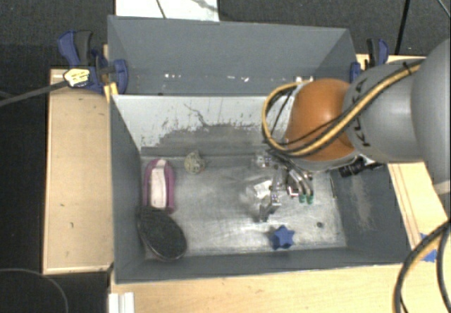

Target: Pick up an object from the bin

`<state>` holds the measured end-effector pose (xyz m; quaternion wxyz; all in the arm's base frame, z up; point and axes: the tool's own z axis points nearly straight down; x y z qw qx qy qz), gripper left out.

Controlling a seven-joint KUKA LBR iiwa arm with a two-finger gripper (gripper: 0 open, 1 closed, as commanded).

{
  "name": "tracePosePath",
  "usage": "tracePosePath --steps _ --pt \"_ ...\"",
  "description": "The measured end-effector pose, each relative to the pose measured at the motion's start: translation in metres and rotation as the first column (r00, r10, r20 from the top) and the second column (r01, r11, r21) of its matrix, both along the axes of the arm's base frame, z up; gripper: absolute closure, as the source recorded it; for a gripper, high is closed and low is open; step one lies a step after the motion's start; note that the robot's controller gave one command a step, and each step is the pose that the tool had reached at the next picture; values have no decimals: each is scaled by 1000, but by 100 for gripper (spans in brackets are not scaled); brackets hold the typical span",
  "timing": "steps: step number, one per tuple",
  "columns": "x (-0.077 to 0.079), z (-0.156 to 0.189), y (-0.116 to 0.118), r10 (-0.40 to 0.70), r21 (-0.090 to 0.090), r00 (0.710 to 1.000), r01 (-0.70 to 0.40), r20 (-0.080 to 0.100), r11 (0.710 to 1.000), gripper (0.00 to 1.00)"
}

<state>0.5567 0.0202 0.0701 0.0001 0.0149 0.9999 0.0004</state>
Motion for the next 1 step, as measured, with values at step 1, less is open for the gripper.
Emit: tracePosePath --steps 1 --pt "0 2 1 -2 1 1000 2 -1 1000 100"
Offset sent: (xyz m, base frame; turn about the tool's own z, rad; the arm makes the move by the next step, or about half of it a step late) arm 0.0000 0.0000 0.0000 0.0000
